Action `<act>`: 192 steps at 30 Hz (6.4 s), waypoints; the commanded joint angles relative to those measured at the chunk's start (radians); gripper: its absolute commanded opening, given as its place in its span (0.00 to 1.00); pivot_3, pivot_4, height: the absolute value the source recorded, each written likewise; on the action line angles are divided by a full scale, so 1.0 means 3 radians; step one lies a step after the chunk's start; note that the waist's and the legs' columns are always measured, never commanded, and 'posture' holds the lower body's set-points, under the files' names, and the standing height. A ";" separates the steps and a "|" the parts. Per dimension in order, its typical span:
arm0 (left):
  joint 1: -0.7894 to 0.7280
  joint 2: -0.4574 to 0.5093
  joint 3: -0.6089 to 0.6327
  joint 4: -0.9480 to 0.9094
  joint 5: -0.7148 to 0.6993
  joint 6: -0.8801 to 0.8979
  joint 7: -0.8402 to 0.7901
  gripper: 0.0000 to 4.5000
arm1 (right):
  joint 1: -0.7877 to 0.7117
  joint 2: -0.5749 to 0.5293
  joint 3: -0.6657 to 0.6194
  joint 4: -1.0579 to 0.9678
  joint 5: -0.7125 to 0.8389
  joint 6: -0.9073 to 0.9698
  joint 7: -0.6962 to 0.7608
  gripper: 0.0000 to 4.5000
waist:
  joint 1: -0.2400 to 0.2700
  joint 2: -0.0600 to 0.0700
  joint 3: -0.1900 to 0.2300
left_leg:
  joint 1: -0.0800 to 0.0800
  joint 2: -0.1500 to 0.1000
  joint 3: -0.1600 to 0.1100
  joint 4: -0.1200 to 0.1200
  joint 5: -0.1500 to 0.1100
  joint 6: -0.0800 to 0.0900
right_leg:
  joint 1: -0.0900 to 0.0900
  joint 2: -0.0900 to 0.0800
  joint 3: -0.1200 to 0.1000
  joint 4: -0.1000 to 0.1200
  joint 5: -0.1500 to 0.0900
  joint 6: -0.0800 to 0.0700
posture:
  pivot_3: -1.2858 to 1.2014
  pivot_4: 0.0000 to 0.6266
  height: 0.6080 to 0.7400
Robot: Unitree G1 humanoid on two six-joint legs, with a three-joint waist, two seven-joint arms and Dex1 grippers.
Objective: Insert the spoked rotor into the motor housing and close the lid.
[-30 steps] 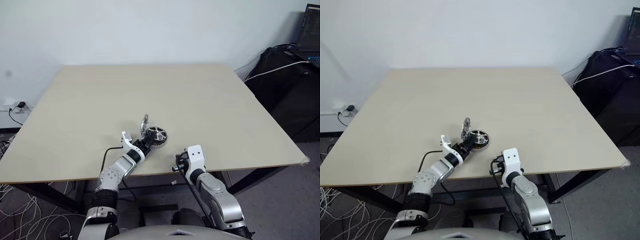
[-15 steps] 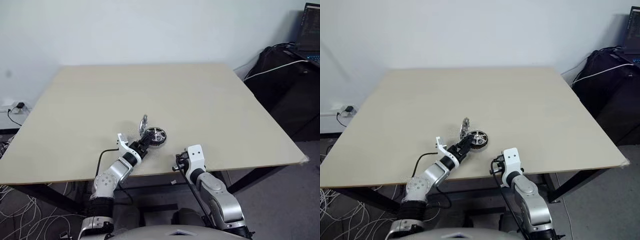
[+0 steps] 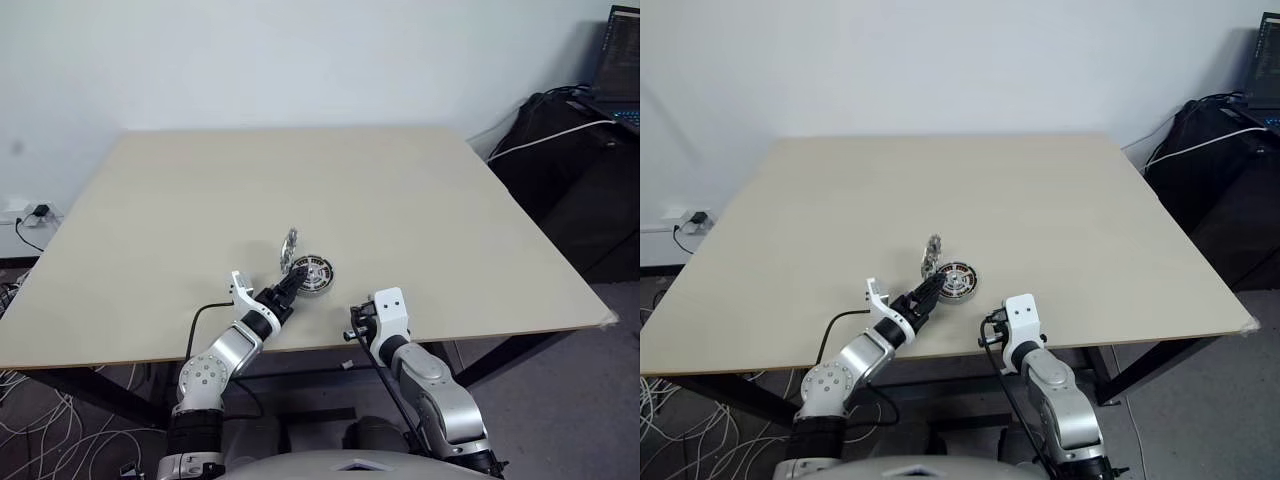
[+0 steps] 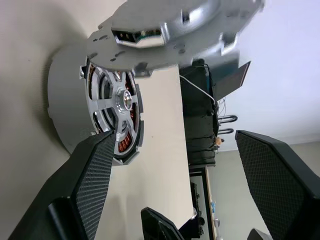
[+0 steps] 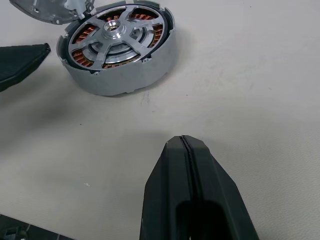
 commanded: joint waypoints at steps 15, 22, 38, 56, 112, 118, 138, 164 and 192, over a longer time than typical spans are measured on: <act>0.0412 0.0383 -0.0744 0.0194 0.2391 -0.2630 -0.1308 0.76 | -0.0628 0.0029 0.0040 0.0207 -0.0061 -0.0210 0.0010 0.00 | 0.0003 0.0012 0.0004 | -0.0012 0.0000 0.0010 -0.0011 0.0000 -0.0001 | -0.0025 0.0000 0.0011 0.0000 -0.0001 -0.0004 | 0.52 0.00 1.00; 0.0469 0.0400 -0.0801 0.0272 0.2652 -0.2881 -0.1295 0.25 | -0.1166 0.0054 0.0056 0.0689 -0.0141 -0.0270 0.0004 0.00 | 0.0000 0.0013 0.0004 | -0.0012 0.0001 0.0010 -0.0011 0.0000 0.0000 | -0.0026 0.0001 0.0010 0.0003 -0.0001 -0.0004 | 0.52 0.00 1.00; 0.0491 0.0480 -0.0810 0.0643 0.2998 -0.3340 -0.1264 0.00 | -0.1870 0.0241 0.0259 0.1565 -0.0299 -0.0515 0.0139 0.00 | -0.0006 0.0014 0.0003 | -0.0009 -0.0001 0.0017 -0.0008 0.0002 0.0003 | -0.0024 0.0019 0.0012 0.0008 0.0001 -0.0002 | 0.52 0.00 1.00; 0.0449 0.0424 -0.0766 0.0815 0.3024 -0.3493 -0.1150 0.00 | -0.1782 0.0081 0.0348 0.1351 -0.0268 -0.0383 0.0521 0.00 | -0.0004 0.0018 0.0000 | -0.0004 -0.0001 0.0018 -0.0006 0.0002 0.0002 | -0.0019 0.0014 0.0014 0.0011 0.0002 -0.0001 | 0.52 0.00 1.00; 0.0548 0.0301 -0.0862 0.0529 0.2996 -0.3279 -0.1135 0.00 | -0.2707 -0.0953 0.1275 0.2261 -0.1154 -0.0954 0.2392 0.47 | -0.0001 0.0019 -0.0002 | 0.0003 0.0000 0.0004 0.0011 0.0001 0.0003 | -0.0002 -0.0001 0.0001 0.0012 0.0009 -0.0005 | 0.52 0.00 1.00; 0.0598 0.0313 -0.0892 0.0321 0.2982 -0.3112 -0.1095 0.00 | -0.2686 -0.0954 0.1221 0.2221 -0.1160 -0.0934 0.2364 0.15 | 0.0001 0.0020 -0.0002 | 0.0002 0.0000 0.0004 0.0010 0.0001 0.0003 | -0.0003 -0.0001 0.0002 0.0009 0.0009 -0.0005 | 0.52 0.00 1.00; 0.0736 0.0319 -0.0942 0.0082 0.2944 -0.2970 -0.1098 0.00 | -0.2116 -0.1028 0.0861 0.0905 -0.0957 -0.0212 0.2184 0.15 | 0.0045 0.0022 -0.0004 | -0.0011 0.0000 0.0004 0.0009 0.0000 0.0003 | -0.0017 -0.0003 0.0004 0.0008 0.0008 -0.0005 | 0.52 0.00 1.00; 0.0722 0.0338 -0.1017 -0.0083 0.2913 -0.2733 -0.1028 0.00 | -0.2432 -0.1144 0.1358 0.1464 -0.1256 -0.1008 0.2213 0.15 | 0.0082 0.0015 0.0001 | -0.0004 0.0000 0.0006 0.0012 0.0001 0.0004 | -0.0005 0.0012 -0.0001 0.0006 0.0007 -0.0004 | 0.52 0.00 1.00; 0.0894 0.0338 -0.1092 -0.0549 0.2875 -0.2462 -0.0860 0.00 | -0.2743 -0.0913 0.1200 0.2049 -0.1230 -0.1129 0.2531 0.34 | 0.0075 0.0019 -0.0001 | 0.0002 0.0001 0.0005 0.0011 0.0001 0.0003 | -0.0001 0.0004 -0.0001 0.0008 0.0007 -0.0004 | 0.52 0.00 1.00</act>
